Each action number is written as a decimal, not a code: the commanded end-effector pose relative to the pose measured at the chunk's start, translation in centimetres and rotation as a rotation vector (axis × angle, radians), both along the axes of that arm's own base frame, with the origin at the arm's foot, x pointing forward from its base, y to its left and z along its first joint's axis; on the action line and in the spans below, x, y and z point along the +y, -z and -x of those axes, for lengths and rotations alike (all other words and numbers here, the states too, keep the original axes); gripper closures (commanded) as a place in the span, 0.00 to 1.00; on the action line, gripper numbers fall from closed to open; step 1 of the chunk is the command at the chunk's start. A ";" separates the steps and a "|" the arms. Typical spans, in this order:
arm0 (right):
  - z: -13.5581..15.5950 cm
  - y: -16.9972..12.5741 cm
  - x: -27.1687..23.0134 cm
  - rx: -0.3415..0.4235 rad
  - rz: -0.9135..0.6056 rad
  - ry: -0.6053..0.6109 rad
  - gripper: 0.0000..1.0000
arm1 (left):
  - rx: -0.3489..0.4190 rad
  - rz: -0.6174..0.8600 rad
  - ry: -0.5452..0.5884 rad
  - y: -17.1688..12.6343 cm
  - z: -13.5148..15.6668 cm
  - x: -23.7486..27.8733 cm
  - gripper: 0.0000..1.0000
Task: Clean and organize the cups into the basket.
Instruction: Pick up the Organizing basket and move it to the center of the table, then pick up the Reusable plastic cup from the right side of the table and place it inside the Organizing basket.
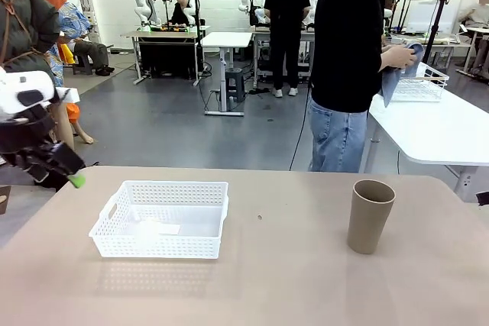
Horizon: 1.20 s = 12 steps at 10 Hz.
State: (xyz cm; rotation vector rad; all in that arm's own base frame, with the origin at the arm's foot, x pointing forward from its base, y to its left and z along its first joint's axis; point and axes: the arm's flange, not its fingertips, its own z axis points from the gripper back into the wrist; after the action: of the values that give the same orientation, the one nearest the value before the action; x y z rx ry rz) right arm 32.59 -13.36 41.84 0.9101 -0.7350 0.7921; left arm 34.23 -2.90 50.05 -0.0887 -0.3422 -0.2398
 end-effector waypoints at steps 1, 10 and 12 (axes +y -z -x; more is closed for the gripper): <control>0.0 -0.2 0.1 0.010 -0.006 0.001 0.00 | -0.005 -0.072 -0.110 6.5 0.6 -1.0 0.00; 0.0 -0.2 0.1 0.010 -0.006 0.001 0.00 | 0.010 -0.044 -0.154 7.7 -5.8 -1.3 0.00; 0.0 0.0 0.0 0.000 0.000 0.001 0.00 | 0.003 -0.037 -0.147 7.9 -6.1 -1.2 0.00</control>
State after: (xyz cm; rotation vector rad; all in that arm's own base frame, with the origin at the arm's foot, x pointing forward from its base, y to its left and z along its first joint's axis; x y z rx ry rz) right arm 32.57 -13.40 41.87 0.9091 -0.7358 0.7913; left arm 40.33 -4.08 42.19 -0.0269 -0.3406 -0.1004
